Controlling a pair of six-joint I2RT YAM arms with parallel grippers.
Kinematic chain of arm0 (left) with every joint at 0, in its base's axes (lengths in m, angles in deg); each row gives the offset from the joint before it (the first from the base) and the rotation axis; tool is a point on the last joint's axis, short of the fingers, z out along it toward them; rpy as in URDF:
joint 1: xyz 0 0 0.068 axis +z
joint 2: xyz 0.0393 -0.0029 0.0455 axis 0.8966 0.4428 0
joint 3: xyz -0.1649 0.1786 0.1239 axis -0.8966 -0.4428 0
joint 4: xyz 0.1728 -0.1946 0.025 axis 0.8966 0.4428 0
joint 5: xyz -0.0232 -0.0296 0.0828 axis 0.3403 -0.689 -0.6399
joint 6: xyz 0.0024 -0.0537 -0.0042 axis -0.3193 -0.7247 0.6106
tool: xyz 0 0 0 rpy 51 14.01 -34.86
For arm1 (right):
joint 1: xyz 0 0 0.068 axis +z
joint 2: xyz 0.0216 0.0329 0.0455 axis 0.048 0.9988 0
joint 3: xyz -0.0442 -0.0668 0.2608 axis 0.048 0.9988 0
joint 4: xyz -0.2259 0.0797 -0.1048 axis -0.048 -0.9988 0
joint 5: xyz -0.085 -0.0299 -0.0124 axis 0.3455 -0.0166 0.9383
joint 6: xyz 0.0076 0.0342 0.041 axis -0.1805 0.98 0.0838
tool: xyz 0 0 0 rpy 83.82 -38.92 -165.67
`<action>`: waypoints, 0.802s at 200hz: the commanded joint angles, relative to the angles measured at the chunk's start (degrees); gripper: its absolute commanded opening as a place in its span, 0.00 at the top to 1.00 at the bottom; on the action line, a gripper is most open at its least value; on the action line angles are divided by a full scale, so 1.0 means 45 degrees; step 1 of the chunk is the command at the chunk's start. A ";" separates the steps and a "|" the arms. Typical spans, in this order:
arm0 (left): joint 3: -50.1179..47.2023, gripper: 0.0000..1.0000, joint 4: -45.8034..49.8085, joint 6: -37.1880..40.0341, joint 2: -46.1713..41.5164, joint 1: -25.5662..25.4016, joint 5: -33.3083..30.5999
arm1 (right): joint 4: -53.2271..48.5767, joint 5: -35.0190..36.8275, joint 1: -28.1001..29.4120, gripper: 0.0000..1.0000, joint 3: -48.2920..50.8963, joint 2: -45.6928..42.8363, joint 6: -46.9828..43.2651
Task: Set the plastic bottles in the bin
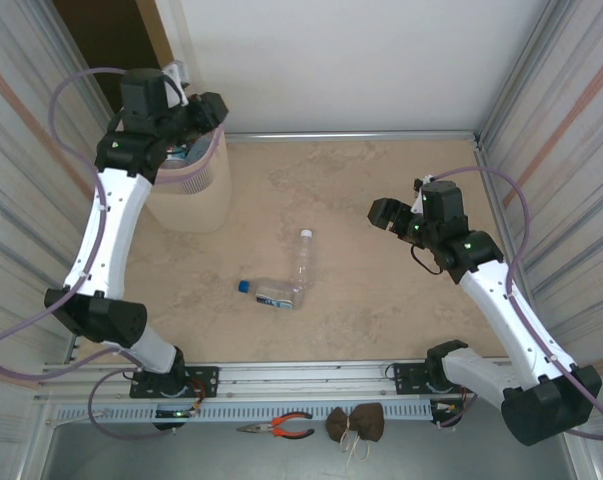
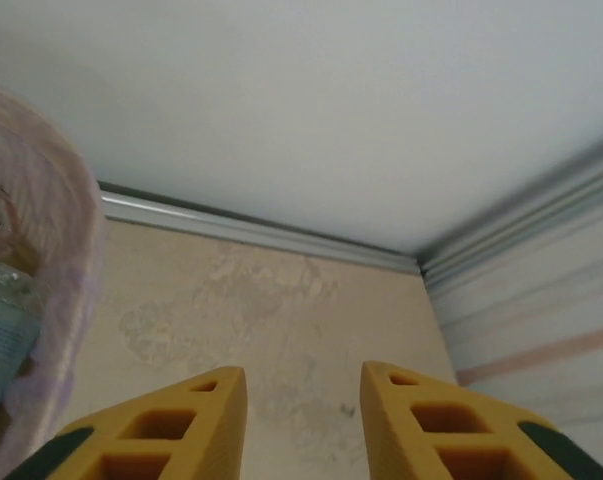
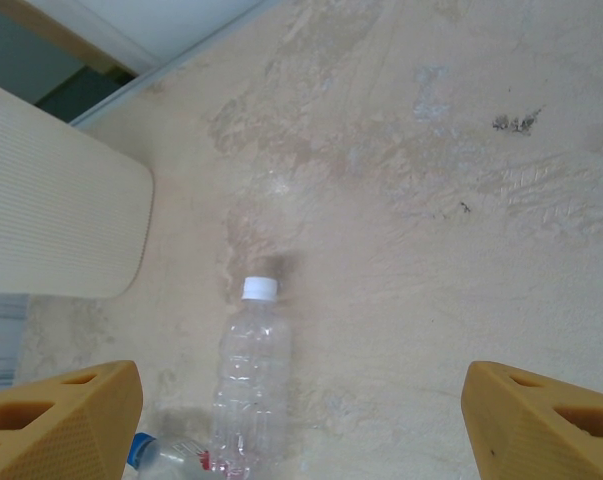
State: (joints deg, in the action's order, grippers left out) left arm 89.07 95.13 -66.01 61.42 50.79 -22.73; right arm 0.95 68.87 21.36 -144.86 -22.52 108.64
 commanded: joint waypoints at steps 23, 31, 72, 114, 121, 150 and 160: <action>-0.1377 0.56 0.2491 0.2825 -0.1245 -0.2215 -0.2848 | -0.0111 0.0116 -0.0065 0.18 -0.0479 0.0184 -0.0412; -0.1908 0.55 0.2692 0.2650 -0.1487 -0.2519 -0.3177 | -0.0116 0.0109 -0.0087 0.18 -0.0465 0.0187 -0.0426; -0.5946 0.54 0.2080 0.0084 -0.3466 -0.3435 -0.3861 | 0.0021 -0.0171 -0.0078 0.18 -0.0429 0.0441 -0.0368; -1.0372 0.50 0.1195 -0.3568 -0.5659 -0.3748 -0.4873 | 0.0222 -0.0420 -0.0074 0.18 -0.0360 0.0627 -0.0301; -1.1026 0.48 0.0985 -0.4080 -0.5952 -0.3737 -0.4856 | 0.0283 -0.0504 -0.0066 0.18 -0.0327 0.0696 -0.0273; -1.3786 0.43 -0.0450 -0.6572 -0.7095 -0.3748 -0.4461 | 0.0455 -0.0762 -0.0018 0.18 -0.0324 0.0923 -0.0134; -1.4610 0.42 -0.0861 -0.7628 -0.7351 -0.3739 -0.4402 | 0.0455 -0.0787 0.0015 0.18 -0.0333 0.0954 -0.0114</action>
State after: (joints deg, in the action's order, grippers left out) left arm 30.12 97.75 -86.06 31.41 34.20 -41.99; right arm 1.97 66.72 21.36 -144.91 -18.79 107.83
